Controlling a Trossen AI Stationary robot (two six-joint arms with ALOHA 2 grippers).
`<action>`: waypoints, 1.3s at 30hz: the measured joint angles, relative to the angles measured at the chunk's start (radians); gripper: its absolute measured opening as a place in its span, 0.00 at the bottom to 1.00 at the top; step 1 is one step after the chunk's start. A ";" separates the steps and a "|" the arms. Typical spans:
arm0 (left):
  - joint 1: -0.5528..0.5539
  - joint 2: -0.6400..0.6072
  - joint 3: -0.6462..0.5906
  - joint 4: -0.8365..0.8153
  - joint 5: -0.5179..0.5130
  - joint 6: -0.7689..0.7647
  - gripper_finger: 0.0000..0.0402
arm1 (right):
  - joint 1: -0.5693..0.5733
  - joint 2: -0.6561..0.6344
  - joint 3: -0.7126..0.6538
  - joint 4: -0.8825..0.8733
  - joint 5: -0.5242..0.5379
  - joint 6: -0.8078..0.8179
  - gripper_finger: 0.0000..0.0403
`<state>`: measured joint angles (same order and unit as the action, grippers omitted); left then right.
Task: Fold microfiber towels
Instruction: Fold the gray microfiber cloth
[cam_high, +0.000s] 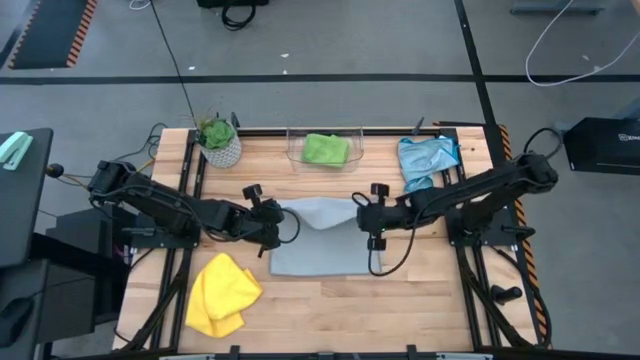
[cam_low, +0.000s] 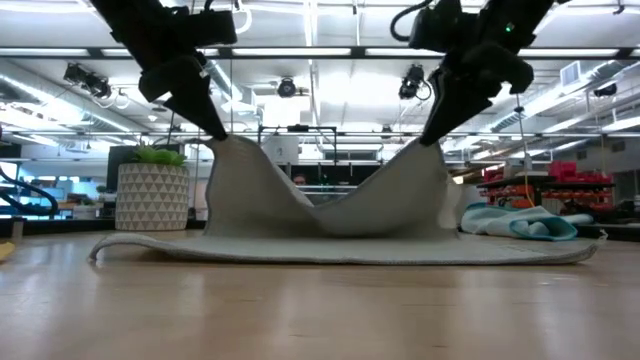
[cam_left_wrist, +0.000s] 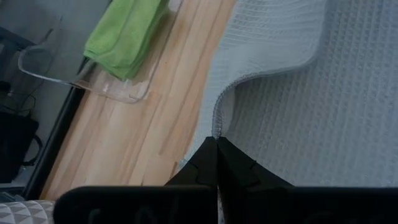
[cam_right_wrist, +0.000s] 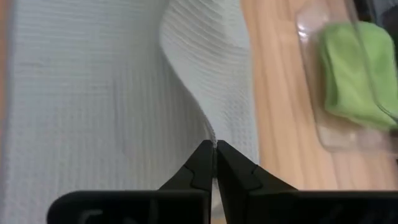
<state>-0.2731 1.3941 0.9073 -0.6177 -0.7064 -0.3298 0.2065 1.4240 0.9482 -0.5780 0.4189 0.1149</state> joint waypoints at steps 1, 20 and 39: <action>-0.001 0.000 0.000 0.001 -0.006 0.000 0.01 | 0.004 -0.009 -0.004 0.003 0.005 0.010 0.05; -0.260 0.000 0.000 0.018 -0.040 -0.026 0.01 | 0.275 -0.031 -0.127 0.105 0.189 0.248 0.05; -0.388 0.198 0.000 0.068 0.130 -0.140 0.05 | 0.429 -0.030 -0.163 0.097 0.246 0.376 0.05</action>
<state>-0.6609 1.5923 0.9070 -0.5501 -0.5763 -0.4695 0.6359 1.3937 0.7856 -0.4805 0.6651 0.4911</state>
